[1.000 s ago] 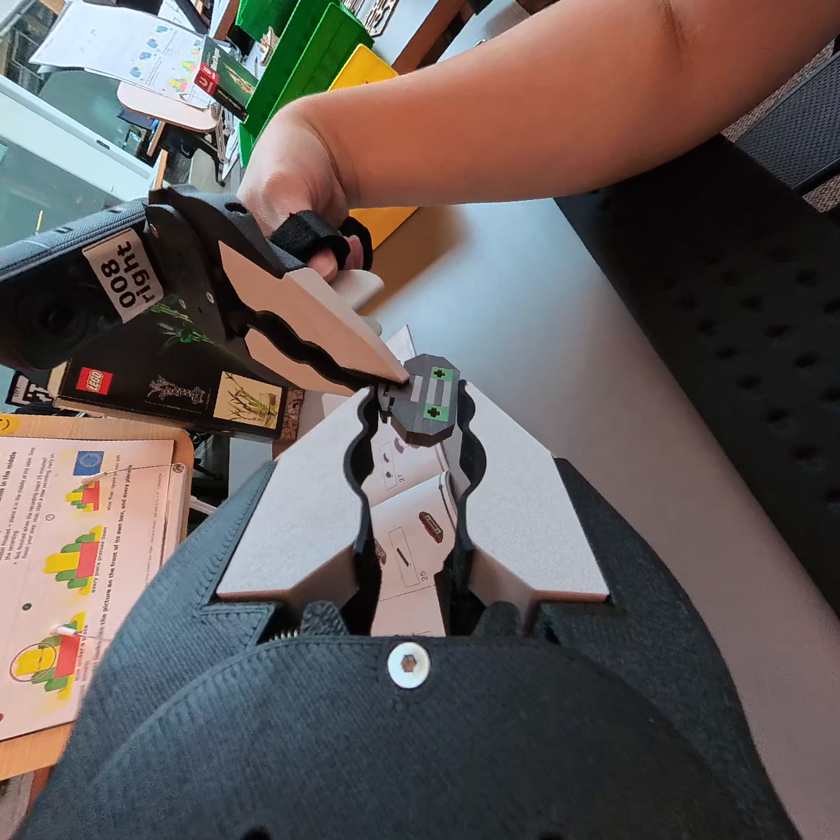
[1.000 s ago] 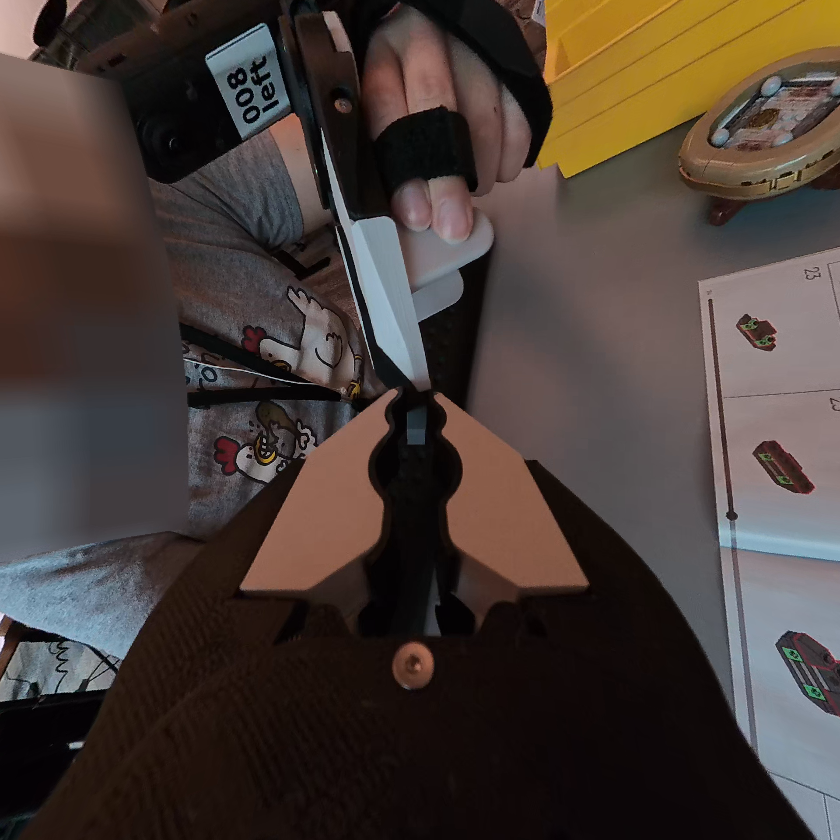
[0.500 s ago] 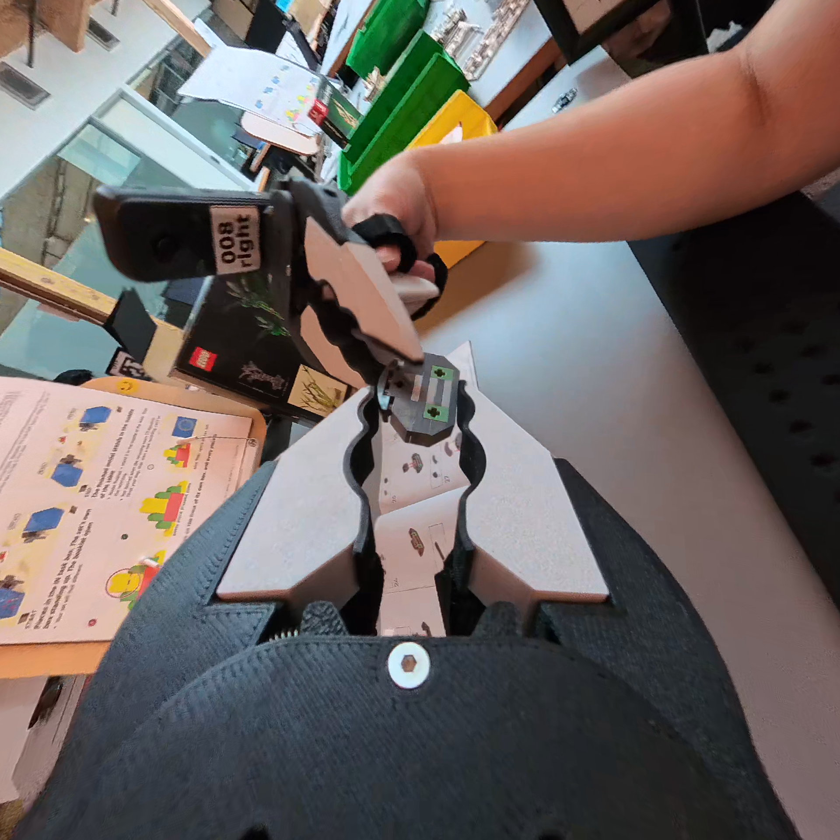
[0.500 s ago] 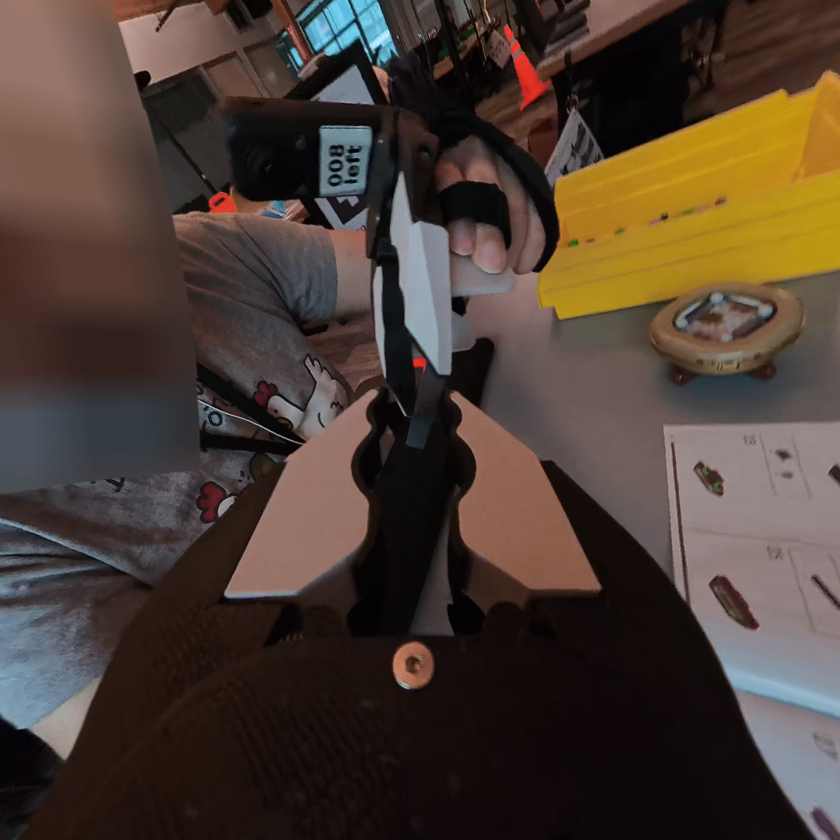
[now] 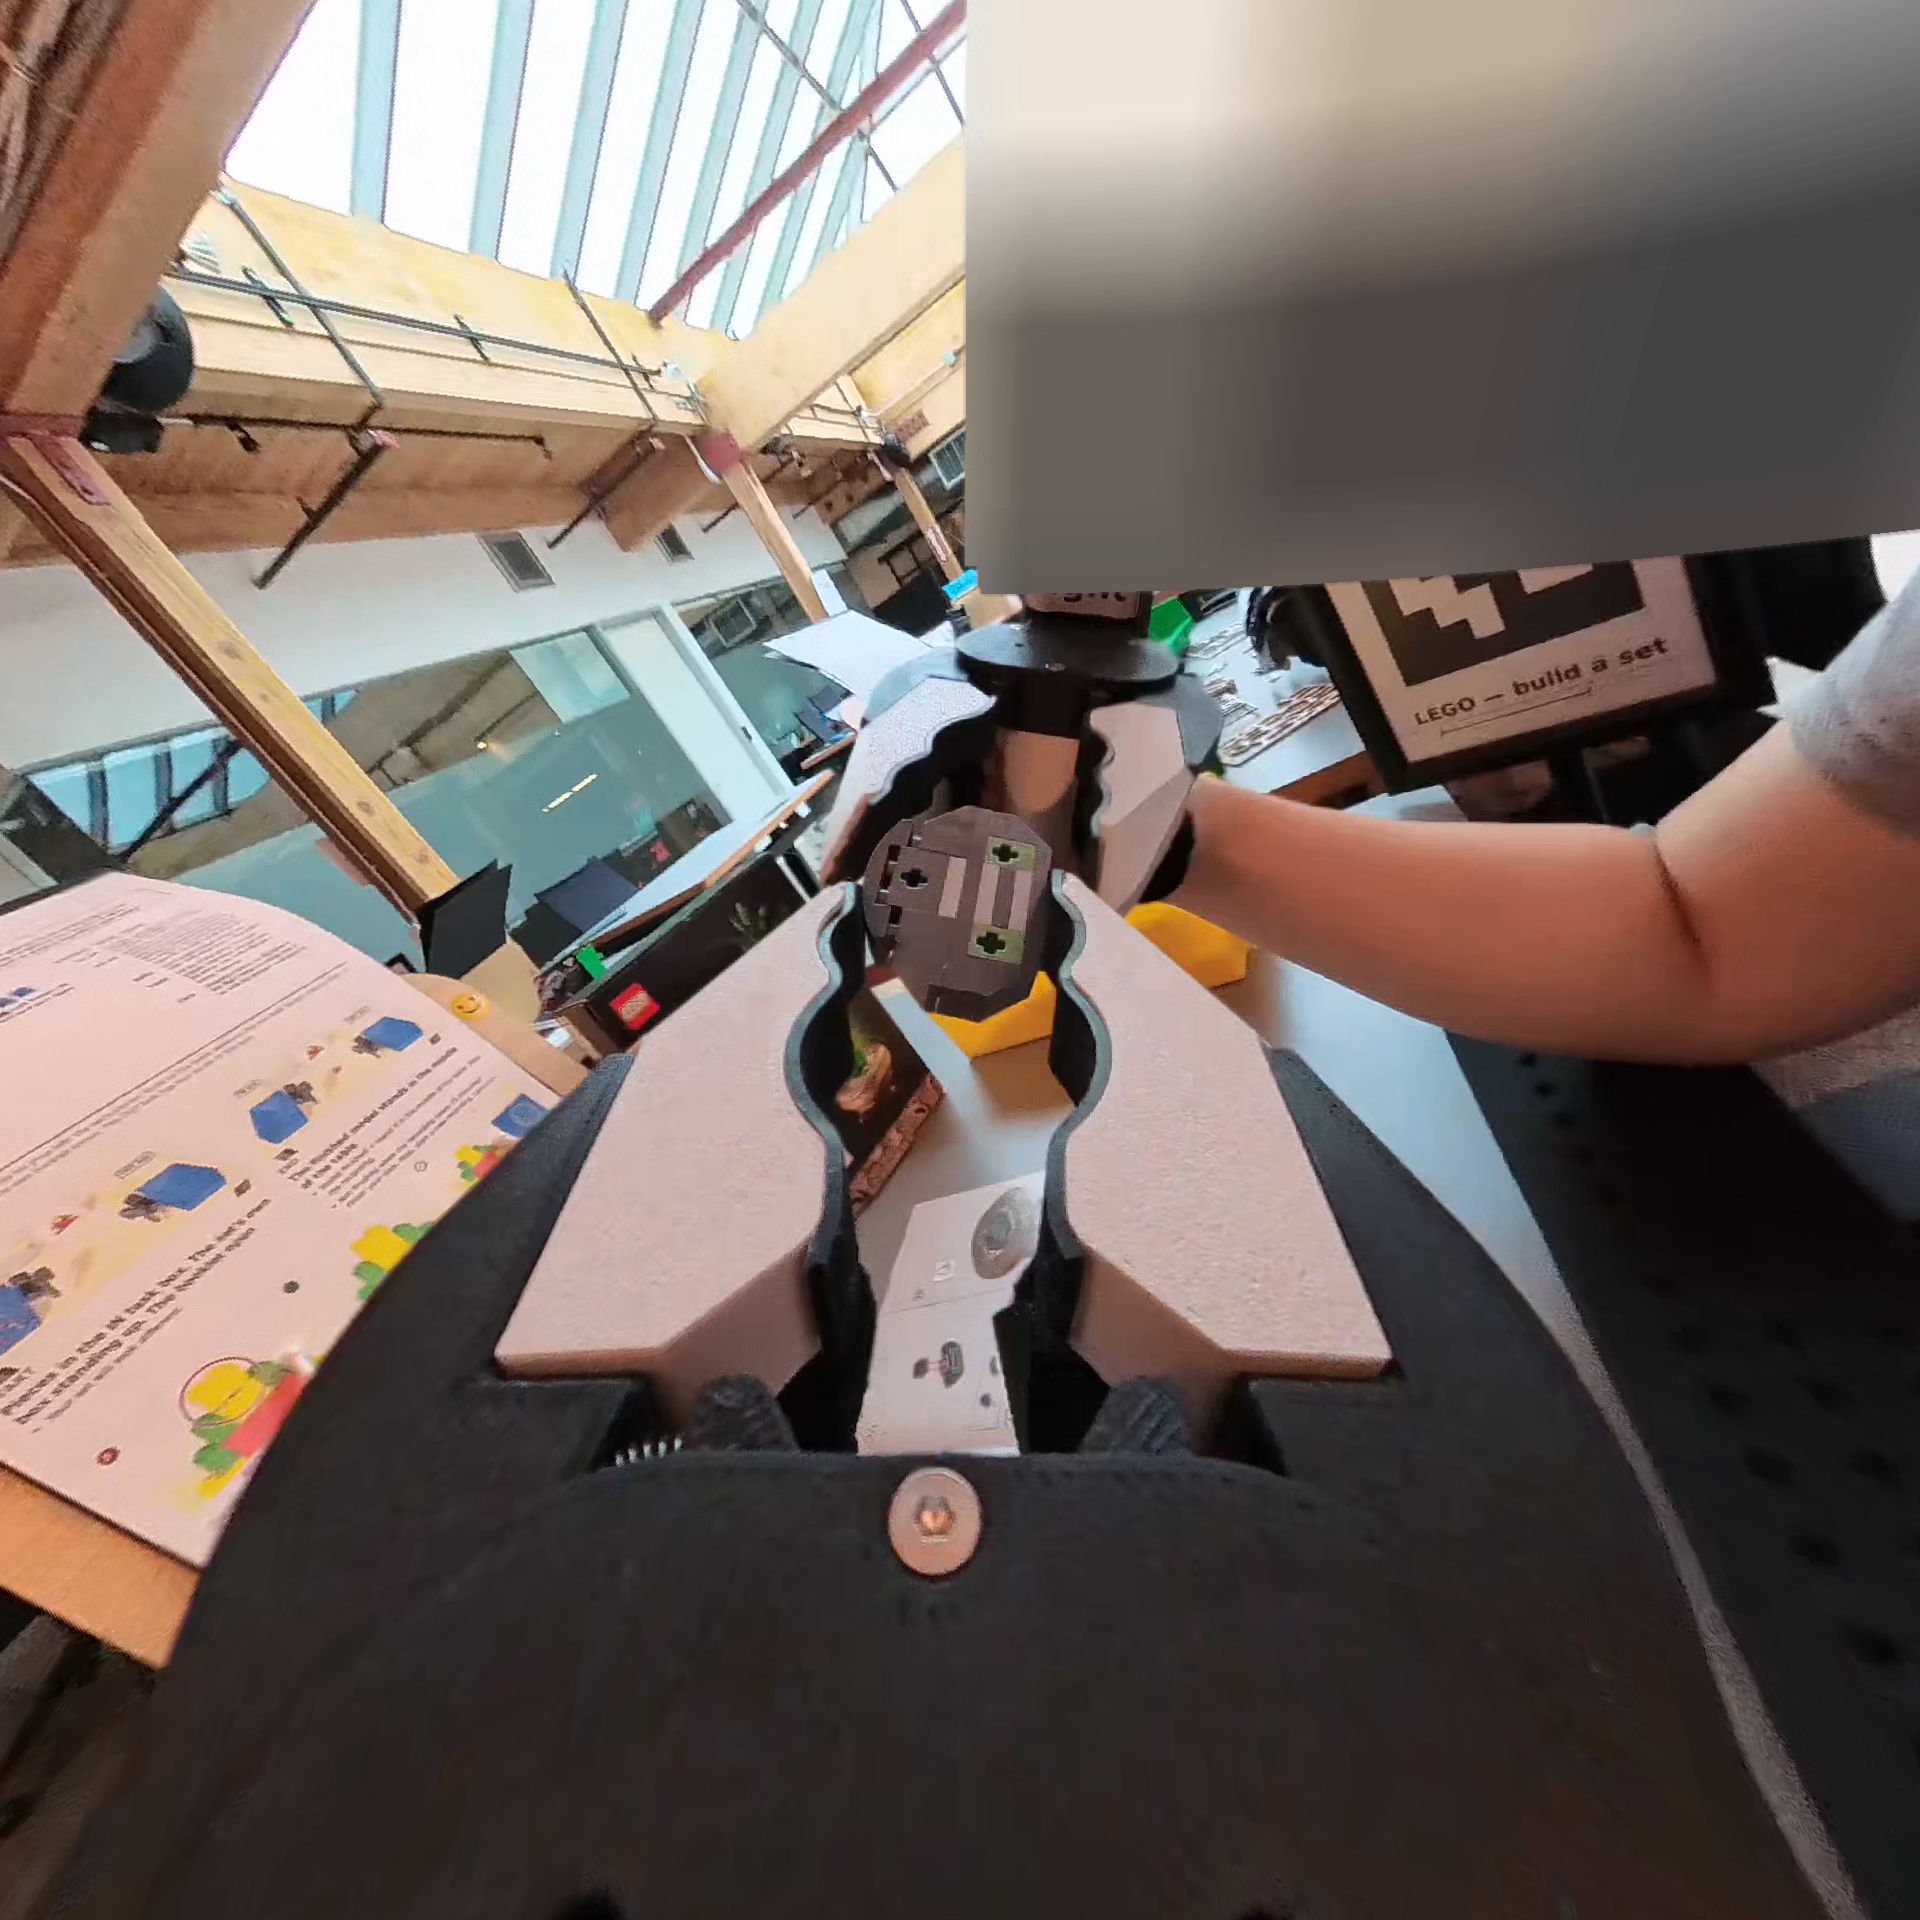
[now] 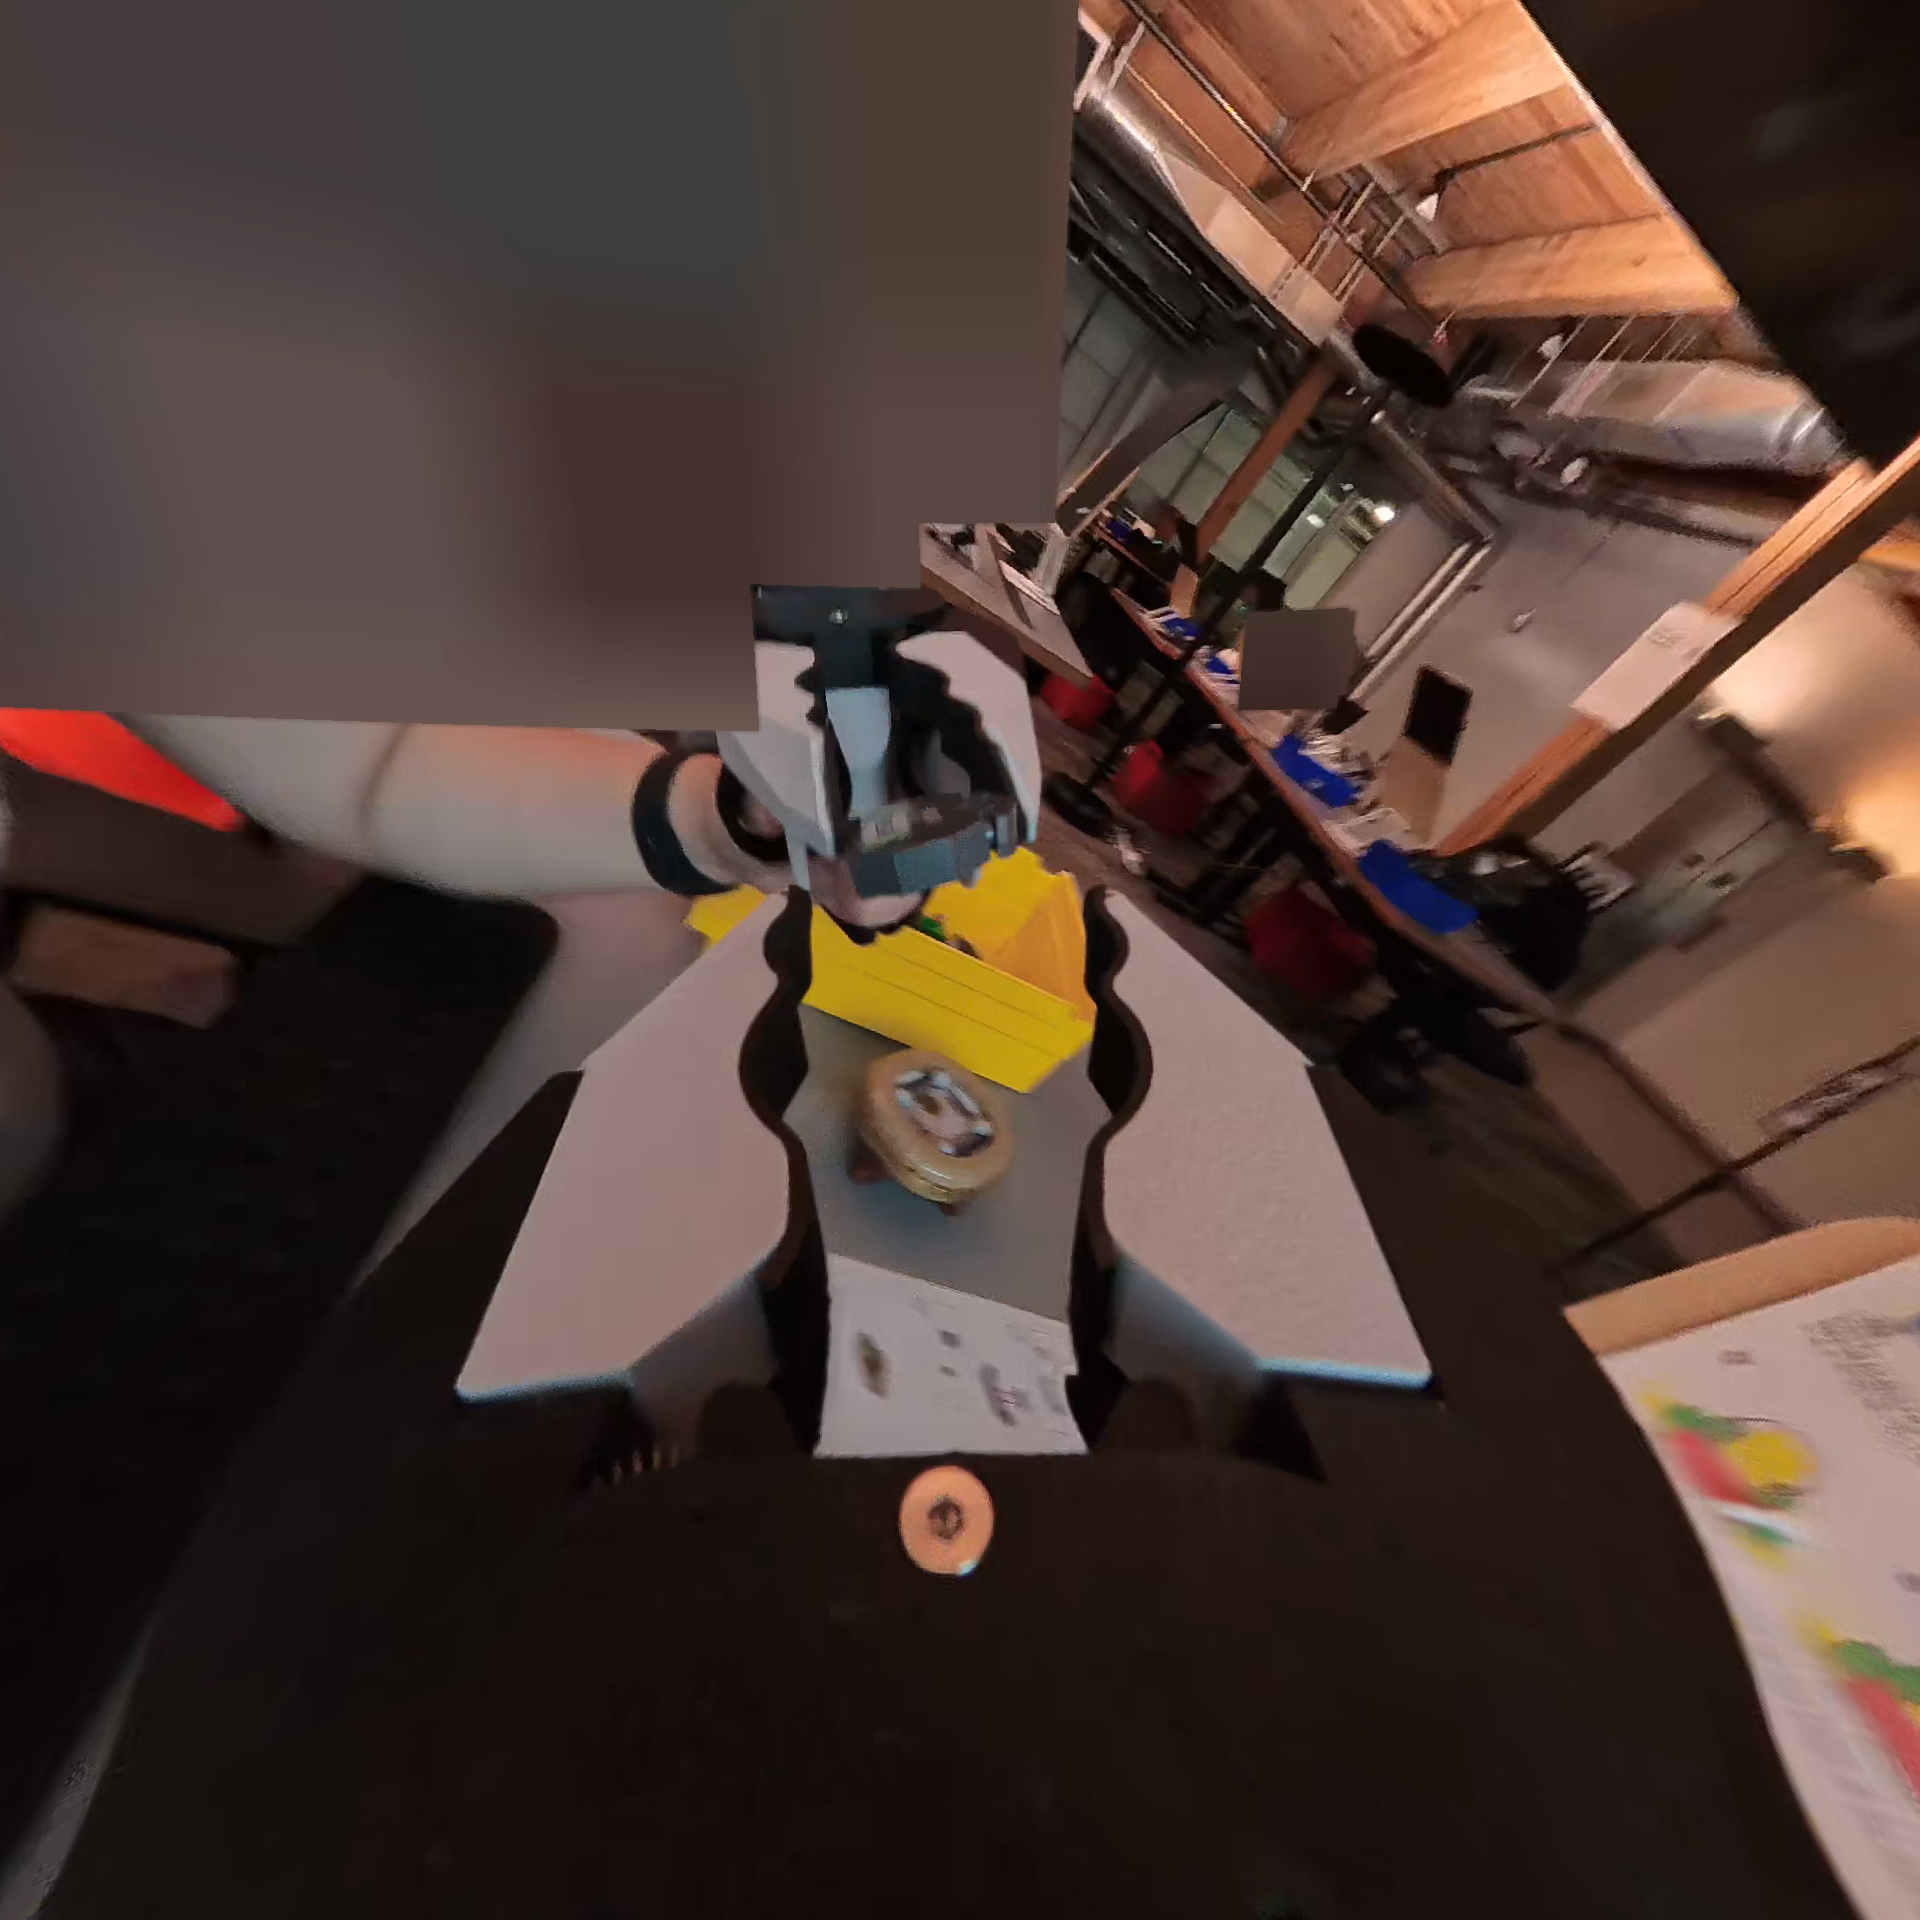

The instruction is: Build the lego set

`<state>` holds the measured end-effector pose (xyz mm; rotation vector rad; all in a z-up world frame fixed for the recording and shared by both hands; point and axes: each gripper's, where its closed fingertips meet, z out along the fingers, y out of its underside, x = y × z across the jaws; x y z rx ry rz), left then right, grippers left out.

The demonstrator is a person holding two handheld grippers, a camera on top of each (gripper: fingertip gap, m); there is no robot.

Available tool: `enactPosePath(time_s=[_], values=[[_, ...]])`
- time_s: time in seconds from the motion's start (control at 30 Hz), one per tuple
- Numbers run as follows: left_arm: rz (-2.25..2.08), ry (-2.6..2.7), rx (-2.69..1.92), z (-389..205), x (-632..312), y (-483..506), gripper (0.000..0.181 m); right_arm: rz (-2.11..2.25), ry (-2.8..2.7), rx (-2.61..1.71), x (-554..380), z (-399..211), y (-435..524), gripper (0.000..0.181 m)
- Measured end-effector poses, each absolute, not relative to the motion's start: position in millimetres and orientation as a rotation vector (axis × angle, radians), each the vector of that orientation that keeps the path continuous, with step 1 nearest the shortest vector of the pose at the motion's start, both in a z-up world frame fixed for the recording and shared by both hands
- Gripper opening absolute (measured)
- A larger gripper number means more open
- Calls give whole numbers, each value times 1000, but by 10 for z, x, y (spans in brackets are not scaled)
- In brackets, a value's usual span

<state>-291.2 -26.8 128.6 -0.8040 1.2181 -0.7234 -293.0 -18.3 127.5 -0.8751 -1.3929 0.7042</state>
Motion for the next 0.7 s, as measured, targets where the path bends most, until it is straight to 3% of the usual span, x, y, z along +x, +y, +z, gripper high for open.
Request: enactPosePath(time_s=[0.2,0.4,0.53,0.7], values=[[-501,1229,-787,1216,-2938,-189,31,1327,-1137,-1254,-2869,1417,18,44],[-321,1270,-773,1156,-2950,-119,31,1296,-1179,-1450,-2966,1159,41,34],[-222,1323,-769,1069,-2931,-83,32,1583,-1148,-1569,-3032,1096,-80,38],[-196,1368,-781,978,-2890,-72,33,1537,-1146,-1612,-3088,988,13,18]])
